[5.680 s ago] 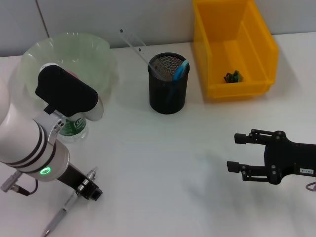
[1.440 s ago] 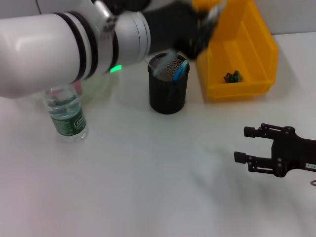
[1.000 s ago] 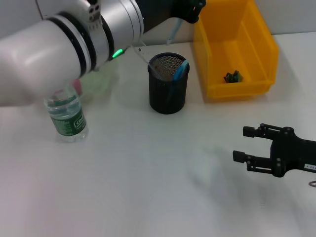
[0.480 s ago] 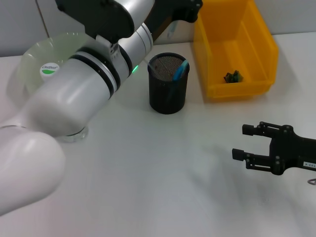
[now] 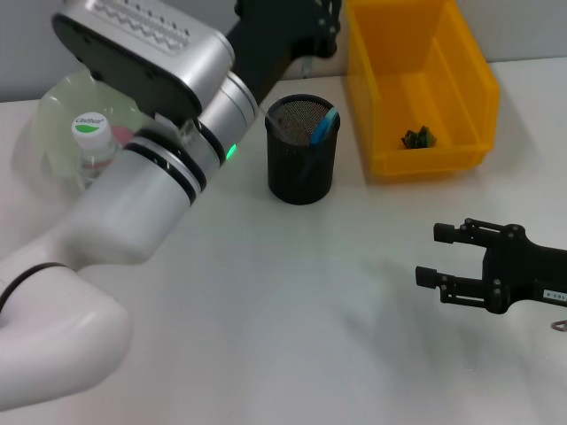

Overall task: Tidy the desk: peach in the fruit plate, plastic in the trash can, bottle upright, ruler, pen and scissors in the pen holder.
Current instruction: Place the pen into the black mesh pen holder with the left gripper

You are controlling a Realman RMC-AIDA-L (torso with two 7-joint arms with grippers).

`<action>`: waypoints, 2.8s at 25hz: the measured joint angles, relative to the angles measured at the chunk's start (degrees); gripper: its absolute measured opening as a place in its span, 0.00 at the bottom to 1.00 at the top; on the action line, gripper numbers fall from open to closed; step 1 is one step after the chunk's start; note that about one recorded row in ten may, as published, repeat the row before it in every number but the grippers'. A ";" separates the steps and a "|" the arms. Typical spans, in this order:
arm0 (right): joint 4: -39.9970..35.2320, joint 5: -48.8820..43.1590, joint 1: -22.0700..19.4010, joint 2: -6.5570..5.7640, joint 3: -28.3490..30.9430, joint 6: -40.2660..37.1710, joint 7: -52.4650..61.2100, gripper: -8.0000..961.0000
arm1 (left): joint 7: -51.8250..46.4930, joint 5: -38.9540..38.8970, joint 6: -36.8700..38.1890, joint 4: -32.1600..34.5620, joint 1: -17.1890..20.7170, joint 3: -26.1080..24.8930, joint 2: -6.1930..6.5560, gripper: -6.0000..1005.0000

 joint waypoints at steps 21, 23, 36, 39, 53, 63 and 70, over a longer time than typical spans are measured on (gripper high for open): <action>1.20 -0.01 2.21 0.09 -0.54 -0.01 0.66 0.78 | 0.75 -0.85 -2.53 -9.67 -2.28 5.15 0.00 0.19; 1.30 -0.01 2.24 0.09 -0.54 -0.01 0.66 0.78 | 0.76 -0.87 -2.59 -9.52 -2.13 5.66 0.00 0.19; 1.48 -0.01 2.66 0.09 -0.62 -0.01 0.75 0.78 | 0.82 -0.91 -3.39 -9.85 -2.95 6.96 0.00 0.19; 1.50 -0.05 2.94 0.09 -0.65 -0.01 0.76 0.78 | 0.82 -0.91 -3.39 -10.16 -3.01 6.79 0.00 0.19; 1.49 -0.49 3.67 0.09 -0.78 -0.03 0.75 0.78 | 0.94 -0.66 -2.95 -12.83 -4.60 6.83 0.00 0.19; 1.49 -0.58 3.65 0.09 -0.80 -0.30 0.75 0.78 | 0.94 -0.45 -2.82 -12.84 -4.55 7.17 -0.01 0.19; 1.49 -0.58 3.63 0.09 -0.79 -0.46 0.75 0.78 | 0.94 -0.46 -2.76 -12.78 -4.36 7.20 -0.01 0.19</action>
